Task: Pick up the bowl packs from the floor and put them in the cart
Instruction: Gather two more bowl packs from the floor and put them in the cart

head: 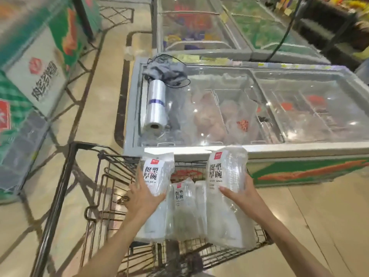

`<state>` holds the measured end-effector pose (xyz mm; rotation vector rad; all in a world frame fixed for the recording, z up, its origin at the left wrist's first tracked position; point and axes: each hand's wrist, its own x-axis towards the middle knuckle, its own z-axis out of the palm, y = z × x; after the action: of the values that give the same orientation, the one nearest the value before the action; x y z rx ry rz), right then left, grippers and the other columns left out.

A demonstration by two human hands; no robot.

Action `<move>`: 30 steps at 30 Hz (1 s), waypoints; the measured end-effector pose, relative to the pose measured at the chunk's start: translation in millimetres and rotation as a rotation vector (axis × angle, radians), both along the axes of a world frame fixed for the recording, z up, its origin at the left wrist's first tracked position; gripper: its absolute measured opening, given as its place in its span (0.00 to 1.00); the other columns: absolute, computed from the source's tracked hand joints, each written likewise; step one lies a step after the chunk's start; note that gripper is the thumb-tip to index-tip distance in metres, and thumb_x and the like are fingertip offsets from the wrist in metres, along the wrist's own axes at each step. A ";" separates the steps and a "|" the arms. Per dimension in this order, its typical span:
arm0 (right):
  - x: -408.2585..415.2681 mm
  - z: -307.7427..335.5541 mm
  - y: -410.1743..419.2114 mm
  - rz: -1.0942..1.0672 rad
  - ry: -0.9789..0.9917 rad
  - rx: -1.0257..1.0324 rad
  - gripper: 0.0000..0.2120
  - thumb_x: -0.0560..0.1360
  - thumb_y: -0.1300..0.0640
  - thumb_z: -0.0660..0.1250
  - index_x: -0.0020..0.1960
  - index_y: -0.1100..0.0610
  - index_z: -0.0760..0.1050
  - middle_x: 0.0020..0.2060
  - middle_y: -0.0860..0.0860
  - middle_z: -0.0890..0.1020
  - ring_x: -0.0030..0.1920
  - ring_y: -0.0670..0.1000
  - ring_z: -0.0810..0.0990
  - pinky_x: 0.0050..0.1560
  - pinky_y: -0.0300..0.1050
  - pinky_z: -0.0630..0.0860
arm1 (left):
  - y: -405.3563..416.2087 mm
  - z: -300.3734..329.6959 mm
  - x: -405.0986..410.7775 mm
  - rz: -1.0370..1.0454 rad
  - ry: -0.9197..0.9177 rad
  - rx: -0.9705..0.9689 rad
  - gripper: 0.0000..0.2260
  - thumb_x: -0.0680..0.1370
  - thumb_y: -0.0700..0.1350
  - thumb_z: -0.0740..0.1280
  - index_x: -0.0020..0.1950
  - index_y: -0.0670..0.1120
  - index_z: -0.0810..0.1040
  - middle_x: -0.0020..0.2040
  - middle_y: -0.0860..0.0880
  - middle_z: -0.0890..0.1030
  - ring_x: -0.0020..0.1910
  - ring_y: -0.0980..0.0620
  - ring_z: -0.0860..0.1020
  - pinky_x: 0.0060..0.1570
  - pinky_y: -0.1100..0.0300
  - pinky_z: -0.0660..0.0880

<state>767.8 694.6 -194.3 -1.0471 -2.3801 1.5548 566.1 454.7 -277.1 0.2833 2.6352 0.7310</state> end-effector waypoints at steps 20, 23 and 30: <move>-52.0 -181.9 38.1 0.186 -0.140 -0.394 0.53 0.71 0.53 0.81 0.79 0.33 0.47 0.80 0.33 0.50 0.63 0.14 0.55 0.52 0.14 0.63 | 40.8 -212.5 25.5 0.302 -0.158 -0.405 0.60 0.66 0.70 0.75 0.81 0.55 0.35 0.78 0.37 0.60 0.74 0.36 0.65 0.67 0.37 0.72; -53.3 -196.9 26.3 0.197 -0.161 -0.420 0.45 0.71 0.53 0.80 0.67 0.23 0.51 0.69 0.27 0.64 0.57 0.14 0.63 0.49 0.16 0.65 | 43.3 -219.9 26.0 0.299 -0.155 -0.413 0.62 0.64 0.71 0.75 0.81 0.55 0.36 0.78 0.36 0.60 0.74 0.35 0.66 0.64 0.36 0.72; -71.5 -223.9 2.6 0.177 -0.178 -0.444 0.61 0.67 0.35 0.80 0.84 0.45 0.42 0.78 0.35 0.53 0.76 0.36 0.51 0.75 0.38 0.51 | 16.4 -189.2 13.9 0.137 -0.092 -0.299 0.51 0.71 0.77 0.59 0.83 0.52 0.42 0.81 0.41 0.51 0.80 0.40 0.53 0.75 0.38 0.60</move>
<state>696.3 697.3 -418.2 -1.1120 -2.3476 2.2143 580.1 471.1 -466.3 -0.0143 2.6464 0.3713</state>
